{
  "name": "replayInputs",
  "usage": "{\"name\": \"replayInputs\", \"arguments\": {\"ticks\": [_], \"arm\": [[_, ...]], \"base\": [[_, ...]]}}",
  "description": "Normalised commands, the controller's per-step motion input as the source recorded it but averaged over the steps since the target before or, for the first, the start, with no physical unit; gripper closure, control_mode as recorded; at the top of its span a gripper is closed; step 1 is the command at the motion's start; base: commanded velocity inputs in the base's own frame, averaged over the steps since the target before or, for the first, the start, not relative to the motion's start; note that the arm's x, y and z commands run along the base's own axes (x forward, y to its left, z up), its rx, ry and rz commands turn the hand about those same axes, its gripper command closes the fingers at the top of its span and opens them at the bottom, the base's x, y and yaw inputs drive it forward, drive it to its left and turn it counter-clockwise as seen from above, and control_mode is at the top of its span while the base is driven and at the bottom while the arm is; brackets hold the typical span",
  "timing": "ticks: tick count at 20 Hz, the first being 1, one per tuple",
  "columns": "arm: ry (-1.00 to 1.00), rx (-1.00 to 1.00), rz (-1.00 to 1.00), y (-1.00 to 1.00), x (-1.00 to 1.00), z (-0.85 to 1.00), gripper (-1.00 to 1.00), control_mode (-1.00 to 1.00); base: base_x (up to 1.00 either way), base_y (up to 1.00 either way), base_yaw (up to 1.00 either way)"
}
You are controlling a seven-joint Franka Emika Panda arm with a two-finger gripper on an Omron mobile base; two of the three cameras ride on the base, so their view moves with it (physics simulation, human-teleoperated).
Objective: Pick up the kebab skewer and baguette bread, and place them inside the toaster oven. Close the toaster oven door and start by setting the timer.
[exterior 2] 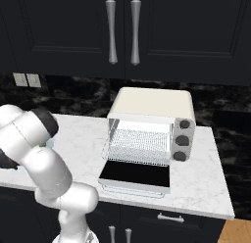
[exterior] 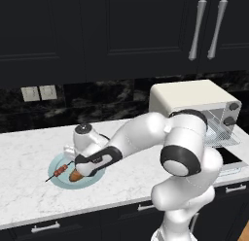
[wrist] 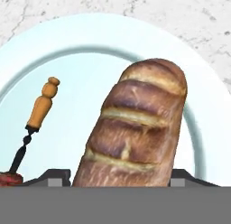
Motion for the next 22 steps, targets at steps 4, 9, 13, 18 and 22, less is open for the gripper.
{"name": "replayInputs", "arguments": {"ticks": [4, 9, 13, 18, 22], "arm": [[0.00, 0.00, 0.00, -0.46, -0.71, 0.42, 1.00, -1.00], [0.00, 0.00, 0.00, -0.38, -0.25, 0.49, 1.00, -1.00], [0.00, 0.00, 0.00, -0.35, 0.00, 0.54, 1.00, -1.00], [0.00, 0.00, 0.01, -0.24, 0.03, 0.46, 1.00, -1.00], [0.00, 0.00, 0.01, -0.23, 0.04, 0.44, 1.00, -1.00]], "base": [[0.00, 0.00, 0.00], [0.00, 0.00, 0.00], [0.00, 0.00, 0.00], [0.00, 0.00, 0.00], [0.00, 0.00, 0.00]]}}
